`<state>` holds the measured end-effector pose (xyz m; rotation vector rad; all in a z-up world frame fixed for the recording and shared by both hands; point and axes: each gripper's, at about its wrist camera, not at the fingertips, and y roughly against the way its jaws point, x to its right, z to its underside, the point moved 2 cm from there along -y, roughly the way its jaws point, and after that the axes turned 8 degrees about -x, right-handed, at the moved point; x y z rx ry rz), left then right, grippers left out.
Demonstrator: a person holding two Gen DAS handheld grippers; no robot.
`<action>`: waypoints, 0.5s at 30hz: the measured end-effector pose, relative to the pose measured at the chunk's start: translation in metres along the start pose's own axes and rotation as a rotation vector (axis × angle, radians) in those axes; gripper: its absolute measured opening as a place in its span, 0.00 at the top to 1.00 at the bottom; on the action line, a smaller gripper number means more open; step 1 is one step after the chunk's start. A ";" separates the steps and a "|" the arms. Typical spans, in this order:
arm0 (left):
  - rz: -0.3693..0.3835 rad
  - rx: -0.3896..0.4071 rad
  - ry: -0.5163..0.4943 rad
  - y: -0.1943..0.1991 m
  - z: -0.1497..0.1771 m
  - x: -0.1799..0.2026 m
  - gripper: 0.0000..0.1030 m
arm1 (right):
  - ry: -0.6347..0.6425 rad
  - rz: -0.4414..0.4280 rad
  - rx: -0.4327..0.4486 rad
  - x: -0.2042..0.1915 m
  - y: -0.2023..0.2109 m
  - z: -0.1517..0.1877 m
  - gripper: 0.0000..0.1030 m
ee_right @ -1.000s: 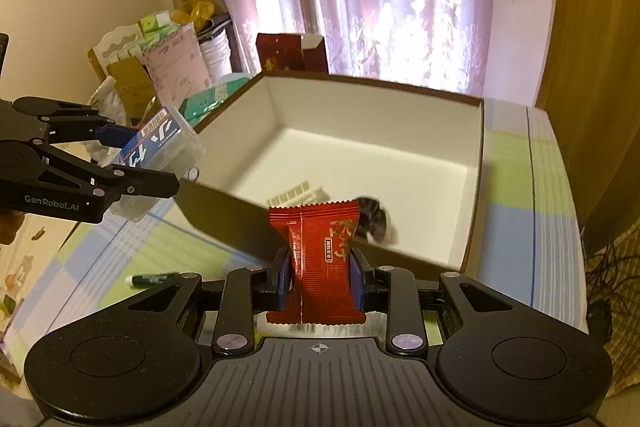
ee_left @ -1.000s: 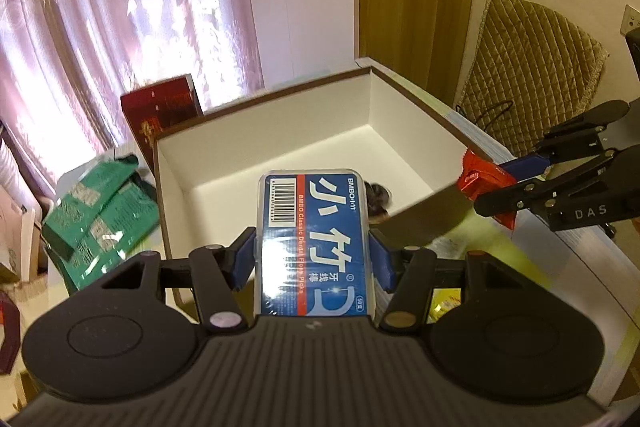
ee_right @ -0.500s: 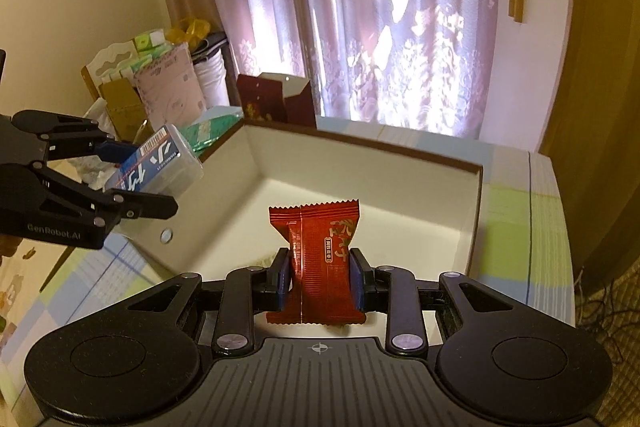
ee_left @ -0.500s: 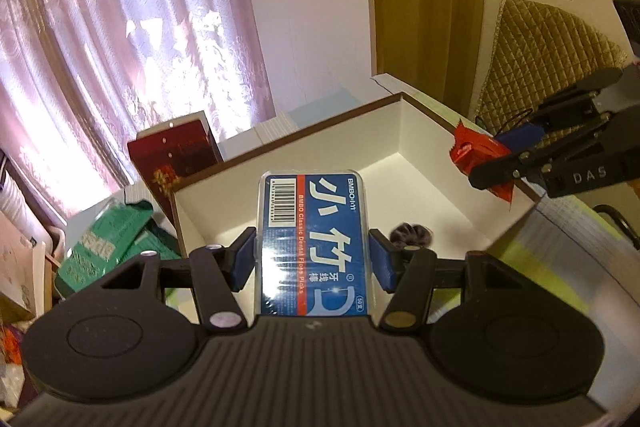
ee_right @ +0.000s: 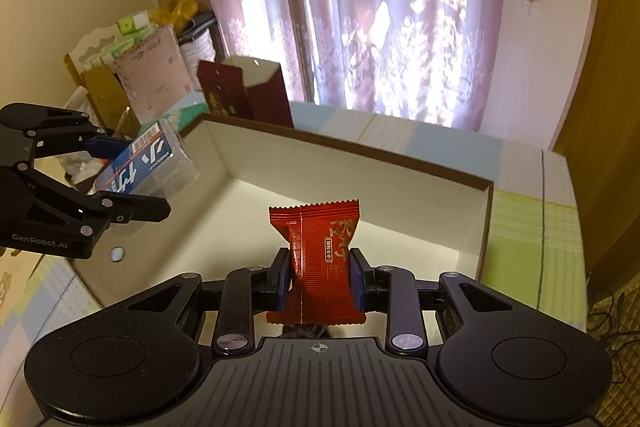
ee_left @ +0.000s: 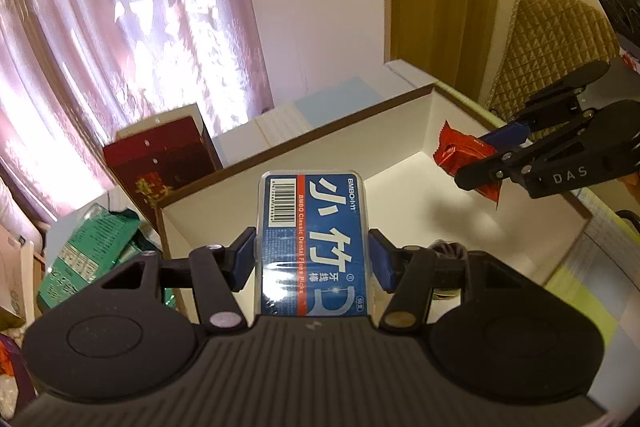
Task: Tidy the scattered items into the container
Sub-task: 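Lift and carry the toothpick box and red packet with both grippers into the box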
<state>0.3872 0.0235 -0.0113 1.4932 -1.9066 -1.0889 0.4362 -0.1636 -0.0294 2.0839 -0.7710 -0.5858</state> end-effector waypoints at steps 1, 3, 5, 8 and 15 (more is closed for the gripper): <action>0.004 -0.010 0.007 -0.006 0.000 -0.003 0.48 | -0.004 -0.001 -0.010 0.002 -0.006 -0.002 0.68; 0.011 -0.028 0.016 -0.017 -0.001 -0.007 0.48 | -0.011 -0.003 -0.036 0.006 -0.018 -0.003 0.68; 0.019 -0.045 0.029 -0.028 -0.002 -0.012 0.48 | -0.015 -0.004 -0.060 0.010 -0.030 -0.005 0.68; 0.031 -0.069 0.046 -0.042 -0.003 -0.019 0.48 | -0.025 -0.006 -0.094 0.013 -0.046 -0.006 0.68; 0.045 -0.137 0.082 -0.076 -0.001 -0.029 0.48 | -0.062 0.012 -0.155 0.022 -0.073 -0.012 0.68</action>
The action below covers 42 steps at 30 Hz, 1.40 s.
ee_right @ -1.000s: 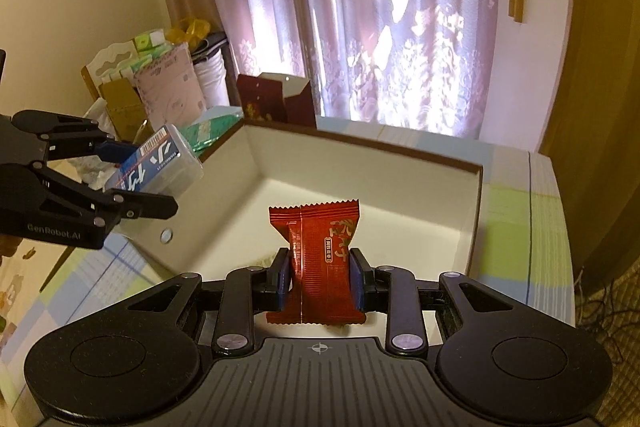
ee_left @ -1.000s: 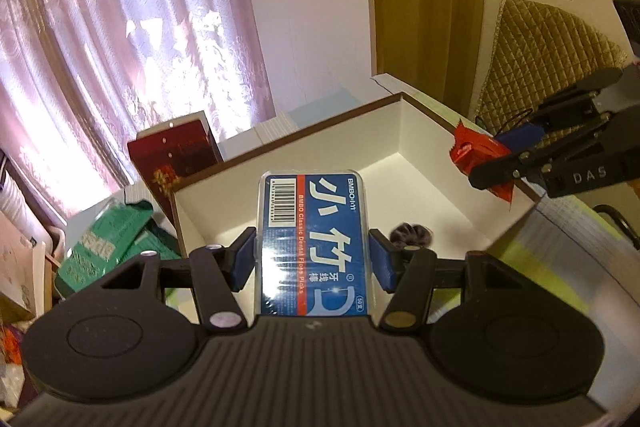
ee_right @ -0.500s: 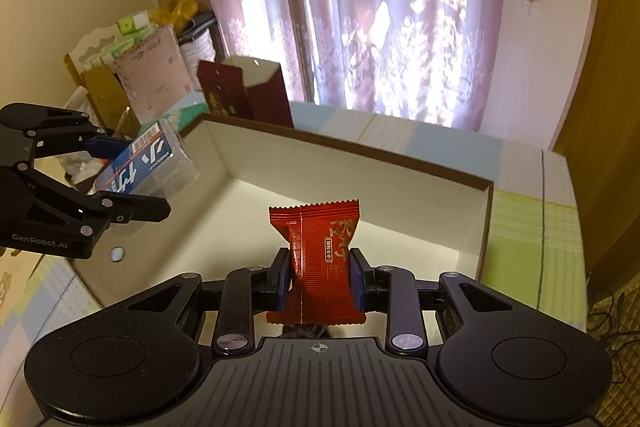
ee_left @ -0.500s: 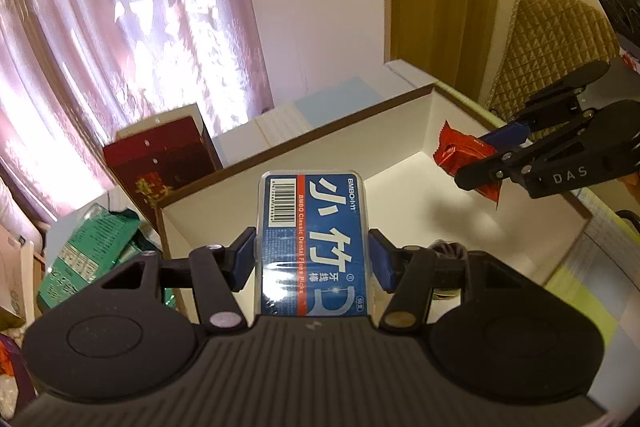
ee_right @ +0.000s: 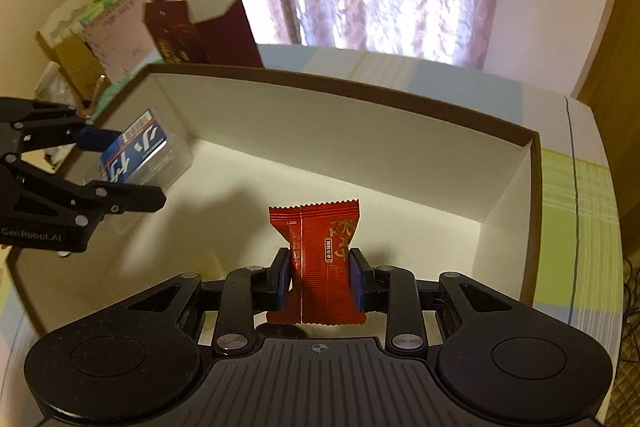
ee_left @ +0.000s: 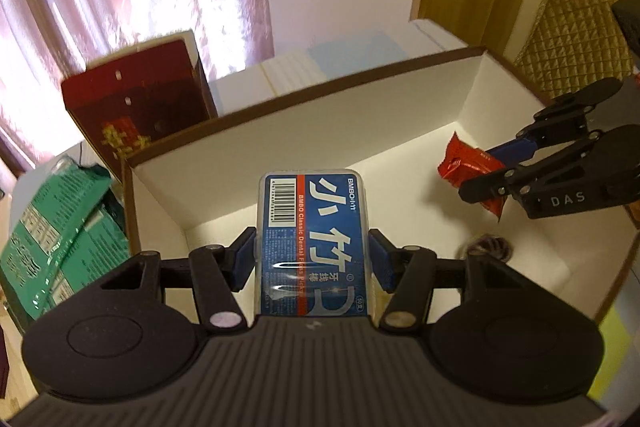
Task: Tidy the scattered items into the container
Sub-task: 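Open the right gripper releasing the red packet while the left releases the toothpick box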
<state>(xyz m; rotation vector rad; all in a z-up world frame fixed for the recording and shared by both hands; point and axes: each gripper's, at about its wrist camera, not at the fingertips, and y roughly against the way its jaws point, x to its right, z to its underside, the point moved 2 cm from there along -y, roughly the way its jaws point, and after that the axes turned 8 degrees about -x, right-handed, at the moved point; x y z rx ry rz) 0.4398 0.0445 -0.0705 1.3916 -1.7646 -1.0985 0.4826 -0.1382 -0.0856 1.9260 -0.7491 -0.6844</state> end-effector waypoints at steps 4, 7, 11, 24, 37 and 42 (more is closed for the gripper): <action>0.005 -0.038 0.016 -0.018 -0.003 -0.002 0.48 | -0.033 -0.010 -0.031 0.004 -0.014 -0.008 0.68; 0.007 -0.054 0.020 -0.029 -0.007 -0.002 0.48 | -0.041 0.000 -0.056 0.005 -0.021 -0.011 0.68; 0.002 -0.073 0.022 -0.041 -0.012 -0.002 0.48 | -0.039 0.011 -0.075 0.005 -0.028 -0.014 0.68; -0.027 -0.105 0.010 -0.064 -0.017 -0.003 0.47 | 0.006 0.086 -0.089 0.009 -0.043 -0.022 0.68; -0.062 -0.118 -0.009 -0.046 -0.009 -0.003 0.23 | 0.056 0.070 -0.096 -0.002 -0.034 -0.008 0.07; -0.055 -0.121 0.000 -0.038 -0.010 0.005 0.18 | 0.049 0.071 -0.090 -0.006 -0.024 -0.001 0.07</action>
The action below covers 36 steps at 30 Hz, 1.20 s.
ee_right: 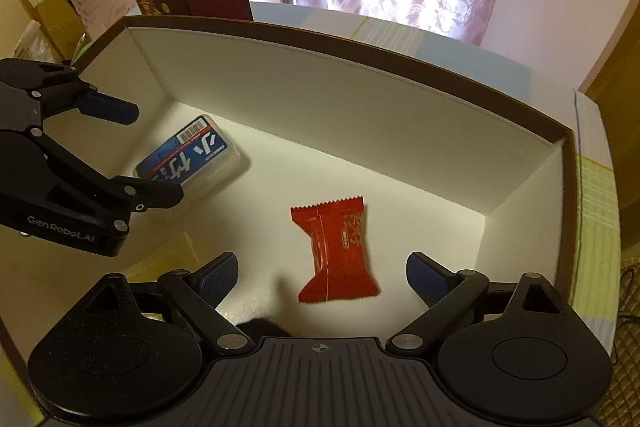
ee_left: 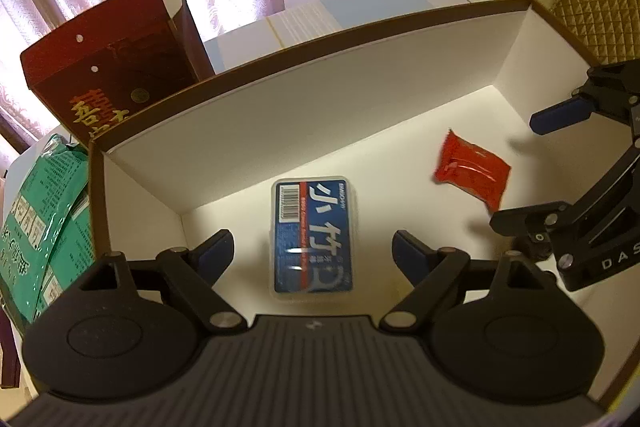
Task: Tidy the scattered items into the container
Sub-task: 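Open the right gripper releasing the red packet while the left releases the toothpick box, then move both grippers back from the box toward the items on the cloth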
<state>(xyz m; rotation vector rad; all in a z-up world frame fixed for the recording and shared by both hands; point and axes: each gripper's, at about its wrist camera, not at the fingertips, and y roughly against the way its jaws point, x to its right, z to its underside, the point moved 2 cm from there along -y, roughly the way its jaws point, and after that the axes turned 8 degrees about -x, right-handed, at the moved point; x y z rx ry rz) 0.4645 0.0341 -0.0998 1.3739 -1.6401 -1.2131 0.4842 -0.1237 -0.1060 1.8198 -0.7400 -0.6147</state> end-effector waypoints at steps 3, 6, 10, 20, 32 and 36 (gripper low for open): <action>-0.010 -0.007 0.008 0.009 0.004 0.004 0.15 | -0.011 -0.007 0.008 -0.002 0.007 0.003 0.07; -0.018 0.006 0.008 0.019 0.008 0.006 0.13 | -0.015 -0.014 0.014 -0.006 0.016 0.008 0.07; -0.027 0.014 0.024 0.031 0.011 0.010 0.12 | -0.016 0.007 0.026 -0.013 0.028 0.016 0.07; -0.043 0.040 0.066 0.072 0.032 0.019 0.09 | -0.063 0.018 0.069 -0.029 0.059 0.037 0.06; -0.050 0.092 0.078 0.119 0.061 0.036 0.08 | -0.085 0.050 0.111 -0.046 0.097 0.061 0.06; -0.051 0.113 0.082 0.133 0.069 0.039 0.07 | -0.095 0.056 0.129 -0.052 0.110 0.069 0.06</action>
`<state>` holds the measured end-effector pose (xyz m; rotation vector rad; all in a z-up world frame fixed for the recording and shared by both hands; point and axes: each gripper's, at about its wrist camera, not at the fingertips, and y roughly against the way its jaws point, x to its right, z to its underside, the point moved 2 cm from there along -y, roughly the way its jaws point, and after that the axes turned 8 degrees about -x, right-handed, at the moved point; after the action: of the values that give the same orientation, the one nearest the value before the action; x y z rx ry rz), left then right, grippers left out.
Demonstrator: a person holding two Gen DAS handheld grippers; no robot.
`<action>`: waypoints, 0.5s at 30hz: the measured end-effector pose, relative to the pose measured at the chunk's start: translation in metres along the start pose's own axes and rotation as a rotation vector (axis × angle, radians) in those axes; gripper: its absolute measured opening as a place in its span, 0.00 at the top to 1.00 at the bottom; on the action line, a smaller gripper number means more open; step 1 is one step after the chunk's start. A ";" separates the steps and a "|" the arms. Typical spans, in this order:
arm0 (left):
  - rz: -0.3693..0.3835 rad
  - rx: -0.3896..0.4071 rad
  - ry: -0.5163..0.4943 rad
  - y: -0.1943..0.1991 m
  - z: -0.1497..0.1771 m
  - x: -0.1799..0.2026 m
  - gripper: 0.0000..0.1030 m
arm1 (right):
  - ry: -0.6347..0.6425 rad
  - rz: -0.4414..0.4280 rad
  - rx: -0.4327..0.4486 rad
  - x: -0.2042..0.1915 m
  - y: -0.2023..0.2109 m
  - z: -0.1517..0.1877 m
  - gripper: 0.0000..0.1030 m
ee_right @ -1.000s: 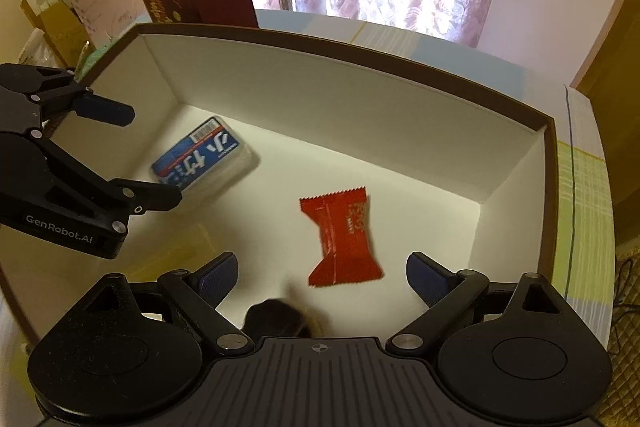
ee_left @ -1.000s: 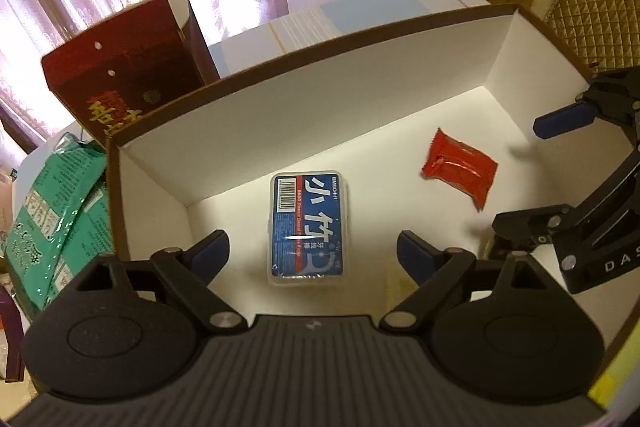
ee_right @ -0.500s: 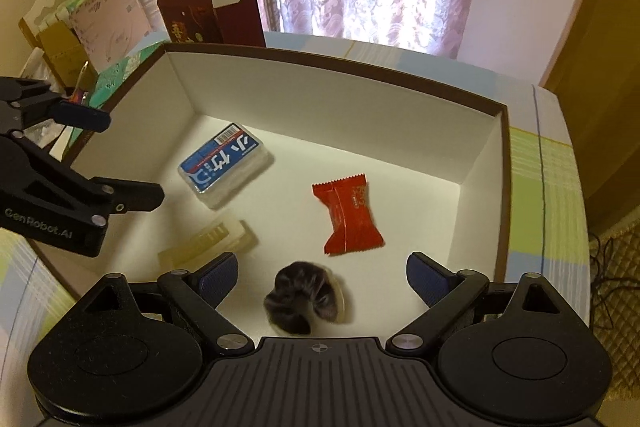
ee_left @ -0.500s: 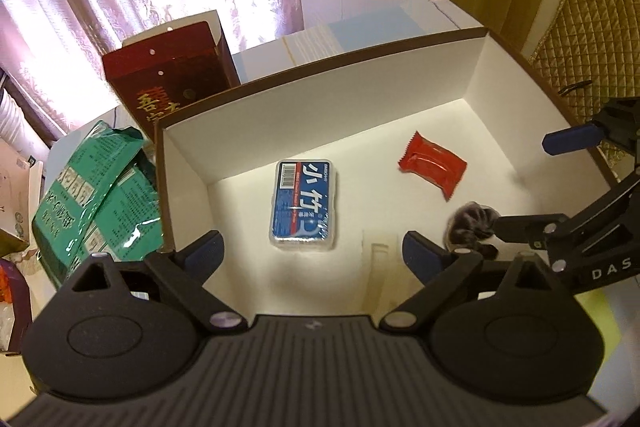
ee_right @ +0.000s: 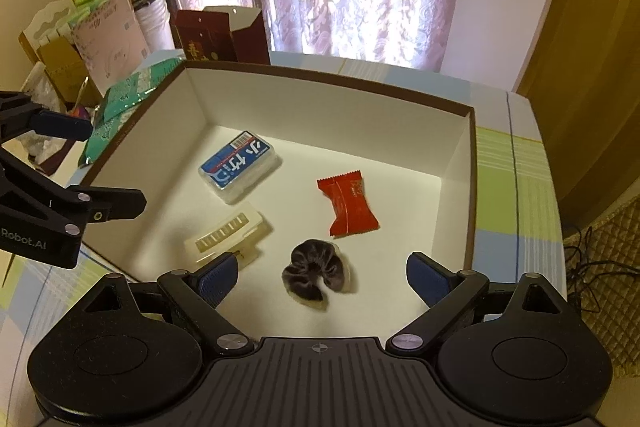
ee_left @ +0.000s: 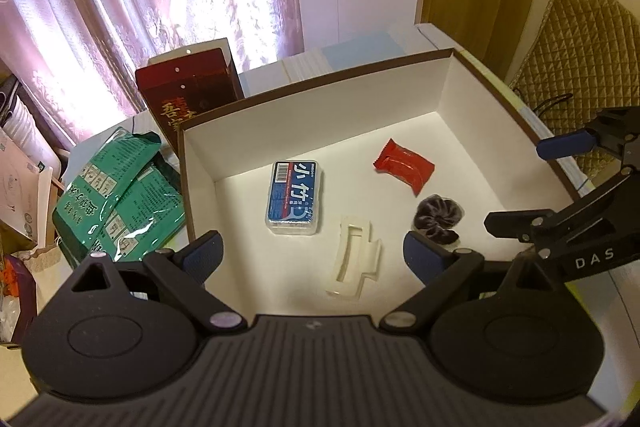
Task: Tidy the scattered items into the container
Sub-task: 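Move both grippers back from the box toward the items on the cloth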
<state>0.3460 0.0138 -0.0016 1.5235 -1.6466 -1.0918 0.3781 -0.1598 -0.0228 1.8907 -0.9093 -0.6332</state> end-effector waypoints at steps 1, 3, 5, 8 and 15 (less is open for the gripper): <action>-0.001 0.004 0.002 0.004 0.002 0.001 0.07 | -0.001 0.001 0.005 -0.001 0.004 0.002 0.06; 0.001 0.013 0.002 0.012 0.007 0.002 0.07 | -0.003 0.003 0.017 -0.005 0.011 0.006 0.06; -0.001 0.020 0.000 0.019 0.011 0.004 0.07 | -0.008 0.004 0.029 -0.008 0.019 0.009 0.06; 0.000 0.034 -0.003 0.031 0.019 0.008 0.07 | -0.014 0.001 0.044 -0.013 0.029 0.014 0.06; 0.002 0.077 0.004 0.057 0.037 0.011 0.05 | -0.022 0.000 0.076 -0.024 0.047 0.030 0.06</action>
<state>0.2860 0.0073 0.0308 1.5711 -1.7043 -1.0341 0.3264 -0.1707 0.0074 1.9549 -0.9595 -0.6280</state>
